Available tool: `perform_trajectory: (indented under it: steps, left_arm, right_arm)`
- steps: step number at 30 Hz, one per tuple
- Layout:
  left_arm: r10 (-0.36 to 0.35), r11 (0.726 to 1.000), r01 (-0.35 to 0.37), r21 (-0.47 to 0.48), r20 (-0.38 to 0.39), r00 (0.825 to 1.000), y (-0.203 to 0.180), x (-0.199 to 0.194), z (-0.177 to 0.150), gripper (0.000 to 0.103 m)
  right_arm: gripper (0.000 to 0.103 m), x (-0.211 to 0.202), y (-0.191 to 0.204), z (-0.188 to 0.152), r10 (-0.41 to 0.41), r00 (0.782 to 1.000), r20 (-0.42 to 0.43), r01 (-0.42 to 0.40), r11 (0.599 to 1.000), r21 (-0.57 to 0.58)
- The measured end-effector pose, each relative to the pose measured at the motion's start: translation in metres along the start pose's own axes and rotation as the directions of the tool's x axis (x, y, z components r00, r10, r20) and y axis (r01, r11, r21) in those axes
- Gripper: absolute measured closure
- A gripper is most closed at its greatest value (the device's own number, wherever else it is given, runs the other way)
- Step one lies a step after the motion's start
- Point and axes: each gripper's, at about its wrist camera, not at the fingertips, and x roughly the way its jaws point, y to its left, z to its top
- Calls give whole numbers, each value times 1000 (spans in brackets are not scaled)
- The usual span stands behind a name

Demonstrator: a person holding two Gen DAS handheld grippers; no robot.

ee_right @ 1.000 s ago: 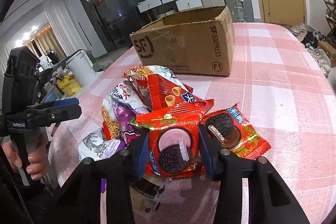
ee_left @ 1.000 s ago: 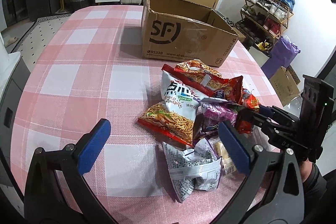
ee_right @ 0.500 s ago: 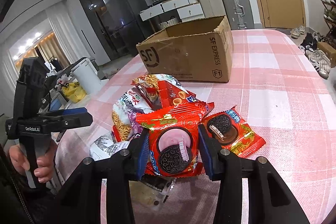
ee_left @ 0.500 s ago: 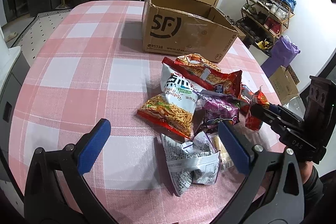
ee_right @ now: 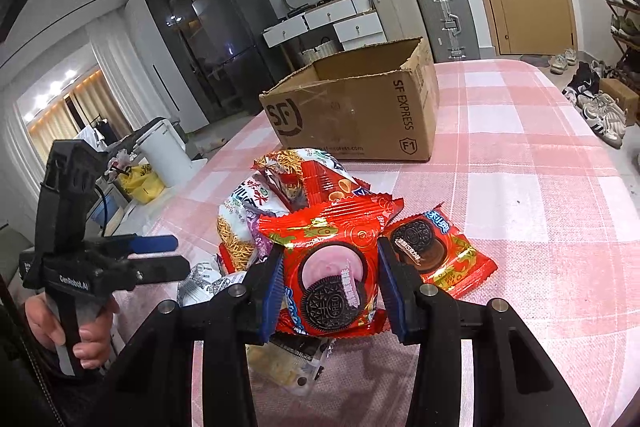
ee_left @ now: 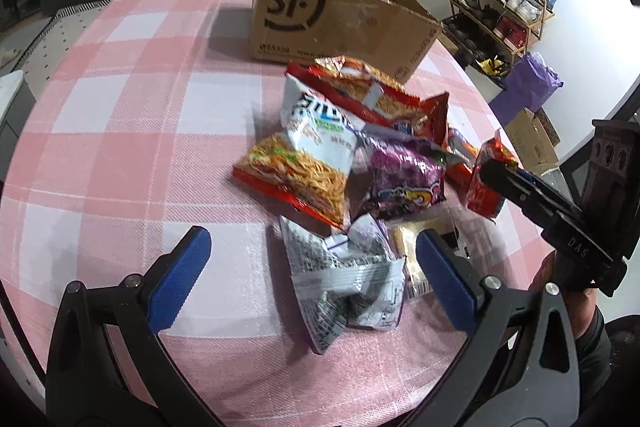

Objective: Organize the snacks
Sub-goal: 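Grasp the red Oreo packet with the right tool while the left tool grasps the silver bag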

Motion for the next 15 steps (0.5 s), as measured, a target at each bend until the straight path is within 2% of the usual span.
perform_trajectory:
  steps: [15]
  left_arm:
    - [-11, 1000, 11, 0, -71, 997, -4, 28, -10, 1]
  right_arm:
    - [60, -4, -1, -4, -5, 1000, 0, 5, 1000, 14]
